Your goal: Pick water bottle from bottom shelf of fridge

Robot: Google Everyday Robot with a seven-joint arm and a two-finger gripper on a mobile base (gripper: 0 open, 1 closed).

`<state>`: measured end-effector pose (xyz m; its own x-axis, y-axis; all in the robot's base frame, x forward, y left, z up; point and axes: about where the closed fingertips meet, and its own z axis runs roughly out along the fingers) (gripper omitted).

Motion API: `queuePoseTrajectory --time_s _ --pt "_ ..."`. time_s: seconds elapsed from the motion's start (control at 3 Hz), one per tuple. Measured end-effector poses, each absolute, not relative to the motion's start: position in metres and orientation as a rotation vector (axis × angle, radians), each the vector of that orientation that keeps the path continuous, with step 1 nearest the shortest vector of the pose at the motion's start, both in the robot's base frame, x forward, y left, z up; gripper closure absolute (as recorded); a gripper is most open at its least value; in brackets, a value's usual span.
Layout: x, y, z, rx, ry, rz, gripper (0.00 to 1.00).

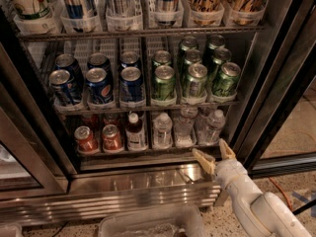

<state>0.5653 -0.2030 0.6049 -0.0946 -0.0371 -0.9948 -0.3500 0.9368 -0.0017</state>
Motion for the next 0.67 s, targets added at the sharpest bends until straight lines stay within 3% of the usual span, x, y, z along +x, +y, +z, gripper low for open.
queuePoseTrajectory --time_s 0.67 --pt "0.589 -0.202 0.600 -0.247 1.622 0.242 0.28"
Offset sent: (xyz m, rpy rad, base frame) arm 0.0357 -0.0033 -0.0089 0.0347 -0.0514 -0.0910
